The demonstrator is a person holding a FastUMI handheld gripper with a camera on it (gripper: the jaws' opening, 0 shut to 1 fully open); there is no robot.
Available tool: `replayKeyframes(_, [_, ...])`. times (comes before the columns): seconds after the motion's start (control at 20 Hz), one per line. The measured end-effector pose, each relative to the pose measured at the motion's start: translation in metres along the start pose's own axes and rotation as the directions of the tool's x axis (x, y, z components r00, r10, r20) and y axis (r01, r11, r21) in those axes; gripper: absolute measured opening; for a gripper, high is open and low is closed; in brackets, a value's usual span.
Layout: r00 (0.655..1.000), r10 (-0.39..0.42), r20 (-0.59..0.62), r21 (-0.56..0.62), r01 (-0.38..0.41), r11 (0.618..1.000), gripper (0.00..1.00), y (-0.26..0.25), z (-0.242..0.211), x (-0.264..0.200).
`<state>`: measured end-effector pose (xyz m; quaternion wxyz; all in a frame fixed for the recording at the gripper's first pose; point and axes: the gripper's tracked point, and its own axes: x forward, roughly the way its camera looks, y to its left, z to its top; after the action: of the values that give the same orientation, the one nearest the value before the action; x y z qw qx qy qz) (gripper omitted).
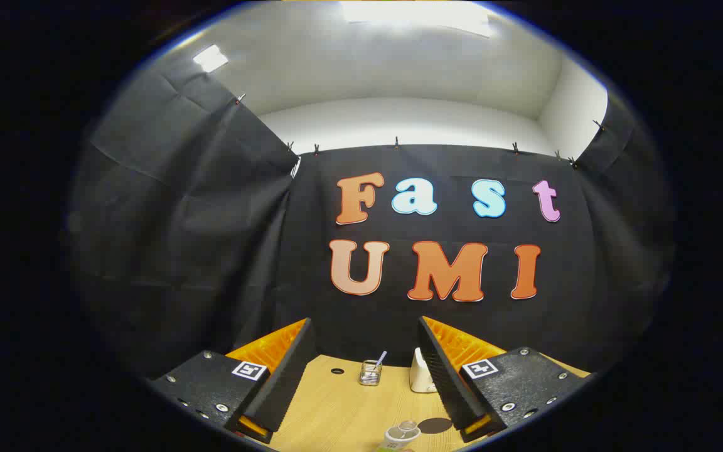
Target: Take the bottle from table, then pour the juice into the cup, finally place the bottle on the coaster
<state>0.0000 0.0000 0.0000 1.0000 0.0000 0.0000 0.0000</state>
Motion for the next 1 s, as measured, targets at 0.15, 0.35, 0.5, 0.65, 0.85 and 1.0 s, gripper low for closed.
replayKeyframes(0.15, [0.997, -0.065, -0.029, -0.051, 0.064, 0.997, 0.97, -0.009, -0.016, 0.005])
replayKeyframes(0.35, [0.996, -0.078, -0.033, -0.077, 0.076, 0.994, 0.97, -0.007, -0.02, 0.01])
replayKeyframes(0.5, [0.997, -0.074, -0.026, -0.097, 0.071, 0.993, 0.96, -0.007, -0.02, 0.014])
replayKeyframes(0.65, [0.997, -0.063, -0.033, -0.084, 0.06, 0.995, 0.95, -0.007, -0.02, 0.015])
replayKeyframes(0.85, [0.997, -0.073, -0.034, -0.099, 0.069, 0.993, 0.95, -0.019, -0.02, 0.013])
replayKeyframes(1.0, [0.992, -0.119, -0.031, -0.11, 0.115, 0.987, 0.95, -0.034, -0.03, 0.007])
